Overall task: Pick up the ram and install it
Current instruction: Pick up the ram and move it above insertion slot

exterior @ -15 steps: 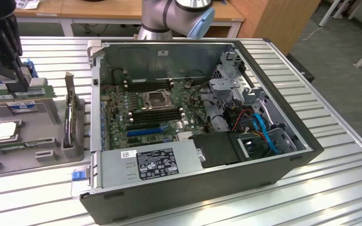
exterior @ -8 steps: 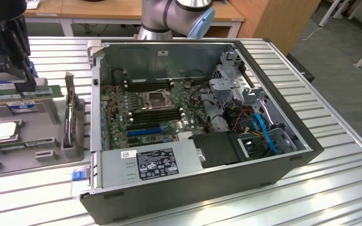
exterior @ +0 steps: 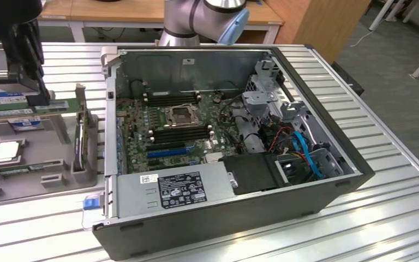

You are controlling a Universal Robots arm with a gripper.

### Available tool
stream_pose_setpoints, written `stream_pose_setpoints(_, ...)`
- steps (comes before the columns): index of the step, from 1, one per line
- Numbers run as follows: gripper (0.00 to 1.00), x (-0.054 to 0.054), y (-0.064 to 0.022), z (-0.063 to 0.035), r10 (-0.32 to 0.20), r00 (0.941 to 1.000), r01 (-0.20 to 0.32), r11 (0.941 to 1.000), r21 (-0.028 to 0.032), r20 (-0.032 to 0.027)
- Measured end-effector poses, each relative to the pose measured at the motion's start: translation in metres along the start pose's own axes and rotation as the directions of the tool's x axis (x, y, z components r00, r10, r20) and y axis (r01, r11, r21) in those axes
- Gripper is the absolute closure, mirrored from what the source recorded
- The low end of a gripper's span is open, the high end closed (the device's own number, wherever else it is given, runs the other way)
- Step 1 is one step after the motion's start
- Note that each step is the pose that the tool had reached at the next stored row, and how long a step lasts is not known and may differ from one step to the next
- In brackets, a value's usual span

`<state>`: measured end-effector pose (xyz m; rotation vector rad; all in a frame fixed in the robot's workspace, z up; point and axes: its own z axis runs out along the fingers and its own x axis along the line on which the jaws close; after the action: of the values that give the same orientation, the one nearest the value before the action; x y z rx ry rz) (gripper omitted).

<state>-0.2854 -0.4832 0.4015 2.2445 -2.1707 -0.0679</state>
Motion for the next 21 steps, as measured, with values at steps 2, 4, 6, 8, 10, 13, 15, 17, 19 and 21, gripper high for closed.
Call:
stream_pose_setpoints(2,0.89,0.0,-0.0027,-0.0002,0.0,1.0,0.0,1.0,-0.0002,-0.0001)
stream_pose_setpoints(4,0.89,0.0,-0.0062,-0.0003,0.0,1.0,0.0,1.0,-0.0004,0.0)
stream_pose_setpoints(6,0.89,0.0,-0.0102,-0.0004,0.0,1.0,0.0,1.0,-0.0008,0.0)
stream_pose_setpoints(8,0.89,0.0,-0.0139,-0.0006,0.0,1.0,0.0,1.0,-0.0012,0.0)
stream_pose_setpoints(10,0.89,0.001,-0.0174,-0.0008,0.0,1.0,0.0,1.0,-0.0015,0.0)
stream_pose_setpoints(13,0.89,0.001,-0.0219,-0.001,0.0,1.0,0.0,1.0,-0.0017,0.0001)
stream_pose_setpoints(15,0.89,0.001,-0.0246,-0.0011,0.0,1.0,0.0,1.0,-0.0019,0.0)
stream_pose_setpoints(17,0.89,0.001,-0.0272,-0.0012,0.0,1.0,0.0,1.0,-0.002,0.0001)
stream_pose_setpoints(19,0.89,0.001,-0.0298,-0.0013,0.0,1.0,0.0,1.0,-0.0022,0.0)
stream_pose_setpoints(21,0.89,0.001,-0.0323,-0.0014,0.0,1.0,0.0,1.0,-0.0023,0.0001)
